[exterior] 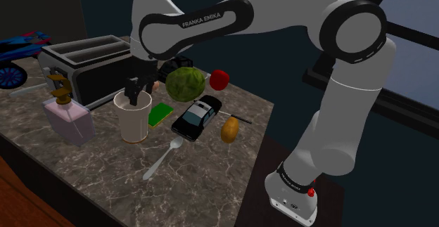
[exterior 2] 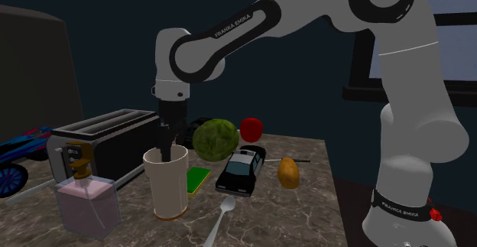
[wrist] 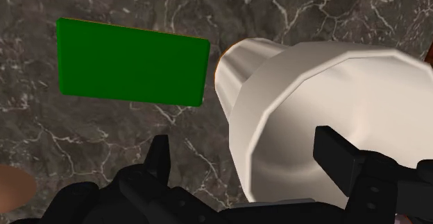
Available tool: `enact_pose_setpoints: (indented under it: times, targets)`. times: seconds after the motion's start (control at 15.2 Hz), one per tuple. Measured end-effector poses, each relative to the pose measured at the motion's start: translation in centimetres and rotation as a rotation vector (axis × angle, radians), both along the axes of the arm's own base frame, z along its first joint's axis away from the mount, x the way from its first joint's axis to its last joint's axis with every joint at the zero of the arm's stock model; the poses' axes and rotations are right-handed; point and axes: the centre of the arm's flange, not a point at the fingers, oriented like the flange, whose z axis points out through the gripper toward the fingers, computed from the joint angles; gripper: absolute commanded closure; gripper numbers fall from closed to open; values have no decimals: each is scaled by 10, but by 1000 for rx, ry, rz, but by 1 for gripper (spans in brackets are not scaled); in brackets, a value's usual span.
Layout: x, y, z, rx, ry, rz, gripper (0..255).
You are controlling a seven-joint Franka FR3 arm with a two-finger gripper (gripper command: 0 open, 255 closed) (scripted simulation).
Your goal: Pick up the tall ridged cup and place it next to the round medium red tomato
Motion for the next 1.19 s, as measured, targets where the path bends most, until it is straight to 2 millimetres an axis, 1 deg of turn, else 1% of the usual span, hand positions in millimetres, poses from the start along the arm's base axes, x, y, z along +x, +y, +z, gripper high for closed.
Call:
enact_pose_setpoints:
  times: [0.33,0.4,1.06,1.19]
  targets:
    - [0,0,-1,0,0,0,0]
    - [0,0,-1,0,0,0,255]
    - [1,0,1,1,-4,-2,255]
    - [0,1,6,0,-1,-1,255]
